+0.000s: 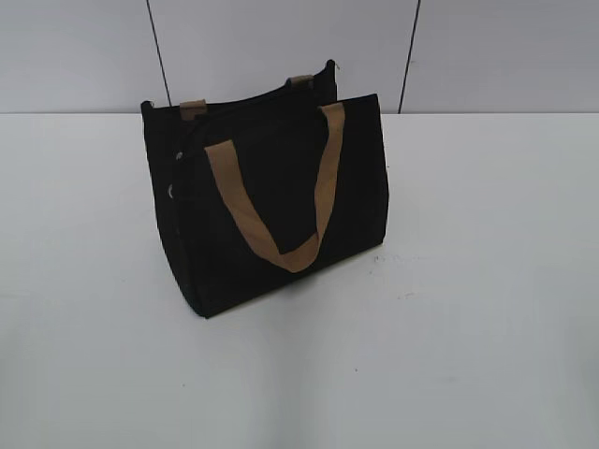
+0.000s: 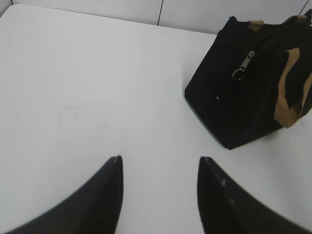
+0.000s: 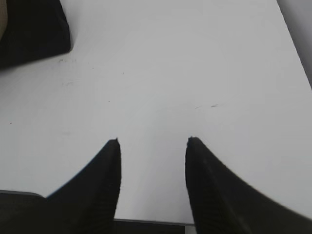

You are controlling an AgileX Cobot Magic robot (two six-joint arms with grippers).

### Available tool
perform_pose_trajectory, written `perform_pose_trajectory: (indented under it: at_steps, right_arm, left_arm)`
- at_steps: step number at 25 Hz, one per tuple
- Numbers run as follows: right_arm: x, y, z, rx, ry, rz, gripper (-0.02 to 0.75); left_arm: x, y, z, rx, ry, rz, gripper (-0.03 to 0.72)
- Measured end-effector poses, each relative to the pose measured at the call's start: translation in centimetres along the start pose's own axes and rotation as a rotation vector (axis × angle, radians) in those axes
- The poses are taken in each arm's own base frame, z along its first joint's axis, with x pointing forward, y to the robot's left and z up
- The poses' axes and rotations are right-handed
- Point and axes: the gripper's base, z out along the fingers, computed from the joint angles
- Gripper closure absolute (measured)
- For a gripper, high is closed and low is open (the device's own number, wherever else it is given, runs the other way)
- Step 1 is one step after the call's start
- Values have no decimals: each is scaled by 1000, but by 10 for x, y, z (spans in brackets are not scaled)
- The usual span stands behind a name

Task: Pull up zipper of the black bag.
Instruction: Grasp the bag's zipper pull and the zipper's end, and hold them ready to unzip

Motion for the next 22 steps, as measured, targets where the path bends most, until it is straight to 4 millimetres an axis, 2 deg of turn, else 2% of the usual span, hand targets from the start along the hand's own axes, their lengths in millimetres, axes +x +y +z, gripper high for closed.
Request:
perform_pose_trajectory:
  at_steps: [22]
  right_arm:
    - [0, 0, 0, 0, -1, 1, 393]
  left_arm:
    - [0, 0, 0, 0, 0, 0, 314]
